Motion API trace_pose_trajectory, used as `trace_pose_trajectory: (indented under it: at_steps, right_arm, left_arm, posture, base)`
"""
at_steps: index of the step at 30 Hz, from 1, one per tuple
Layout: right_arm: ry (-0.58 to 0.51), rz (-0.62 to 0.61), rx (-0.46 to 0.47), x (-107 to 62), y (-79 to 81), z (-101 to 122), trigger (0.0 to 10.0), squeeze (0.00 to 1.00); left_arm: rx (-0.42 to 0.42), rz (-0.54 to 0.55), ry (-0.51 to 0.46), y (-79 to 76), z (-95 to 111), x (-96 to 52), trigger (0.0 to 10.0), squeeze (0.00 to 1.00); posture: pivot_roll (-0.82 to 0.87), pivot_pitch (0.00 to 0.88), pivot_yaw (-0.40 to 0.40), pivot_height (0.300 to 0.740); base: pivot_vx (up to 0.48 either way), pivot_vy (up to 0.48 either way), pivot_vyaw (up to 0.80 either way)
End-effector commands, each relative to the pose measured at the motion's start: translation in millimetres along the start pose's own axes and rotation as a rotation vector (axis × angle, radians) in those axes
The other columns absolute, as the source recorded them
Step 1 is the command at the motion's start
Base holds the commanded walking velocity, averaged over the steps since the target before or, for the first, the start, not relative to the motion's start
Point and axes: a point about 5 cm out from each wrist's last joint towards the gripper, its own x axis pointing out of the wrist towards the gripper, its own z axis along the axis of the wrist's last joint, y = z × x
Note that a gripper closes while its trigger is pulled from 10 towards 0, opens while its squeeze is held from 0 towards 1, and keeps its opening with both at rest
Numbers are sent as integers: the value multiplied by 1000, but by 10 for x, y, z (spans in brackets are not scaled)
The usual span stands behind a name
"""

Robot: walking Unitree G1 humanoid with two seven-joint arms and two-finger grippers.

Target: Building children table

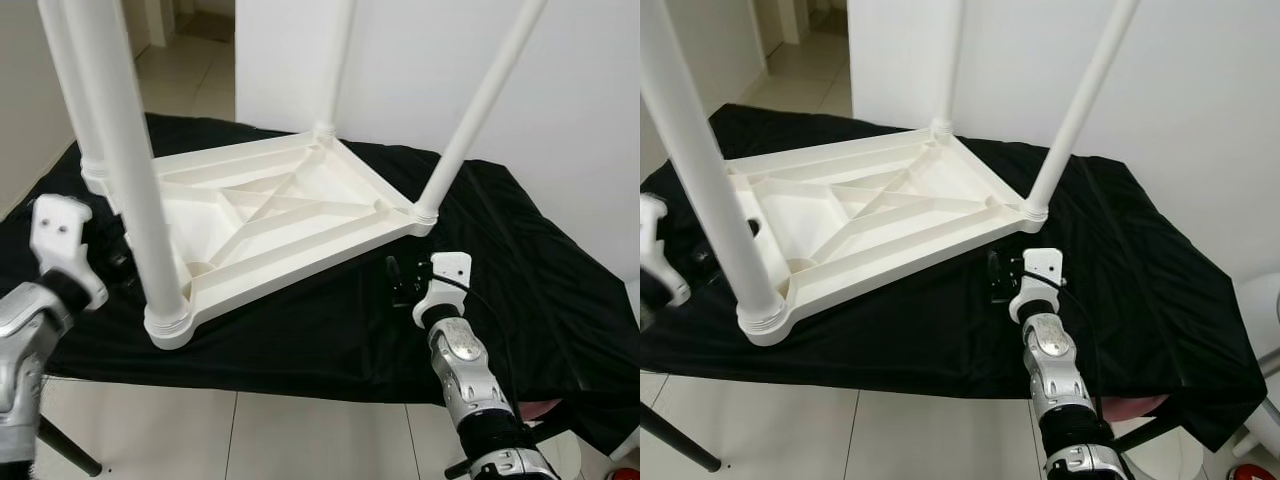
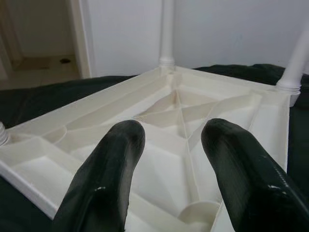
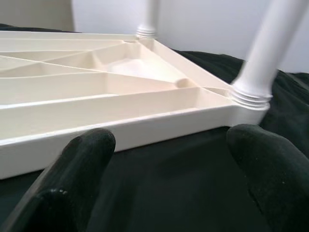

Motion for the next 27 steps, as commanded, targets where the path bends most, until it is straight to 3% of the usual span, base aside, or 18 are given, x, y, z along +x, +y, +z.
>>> trace_pose_trajectory:
  at_steps: [1,3,9,10,11,13,17,19,23,25,27]
  right_arm:
    - [21,19,-13,-34,-12,-34,10000,0]
    - [41,160,-11,-76,113,-49,10000,0]
    - [60,292,-3,-116,222,-58,10000,0]
    - [69,406,2,-165,296,-51,10000,0]
    - [69,406,2,-165,296,-51,10000,0]
    - [80,580,15,-253,393,-30,10000,0]
    - [88,674,18,-296,429,-9,10000,0]
    - [108,821,22,-344,491,25,10000,0]
    - [118,883,30,-361,521,43,10000,0]
    - [133,1032,42,-392,607,105,10000,0]
    - [137,1077,42,-401,631,124,10000,0]
  left_arm:
    - [13,-66,-10,-129,32,92,10000,0]
    - [46,-152,1,-311,20,186,10000,0]
    - [77,-183,4,-403,25,235,10000,0]
    - [87,-192,0,-449,49,249,10000,0]
    - [87,-192,0,-449,49,249,10000,0]
    - [99,-200,-16,-532,93,273,10000,0]
    - [104,-203,-23,-599,120,294,10000,0]
    - [103,-219,-32,-721,153,321,10000,0]
    - [105,-228,-37,-770,160,329,10000,0]
    - [128,-224,2,-789,81,335,10000,0]
    - [135,-219,18,-779,51,337,10000,0]
  posture:
    - [68,0,-135,740]
    - [64,0,-132,740]
    - [62,0,-133,740]
    - [68,0,-136,740]
    - [68,0,-136,740]
    - [74,0,-138,740]
    - [82,0,-142,740]
    - [89,0,-146,740]
    - [91,0,-150,740]
    - [97,0,-155,740]
    - [98,0,-157,740]
  base:
    - [0,0,0]
    - [0,0,0]
    - [0,0,0]
    - [0,0,0]
    - [0,0,0]
    - [0,0,0]
    - [0,0,0]
    - [0,0,0]
    - [0,0,0]
    - [0,0,0]
    - [0,0,0]
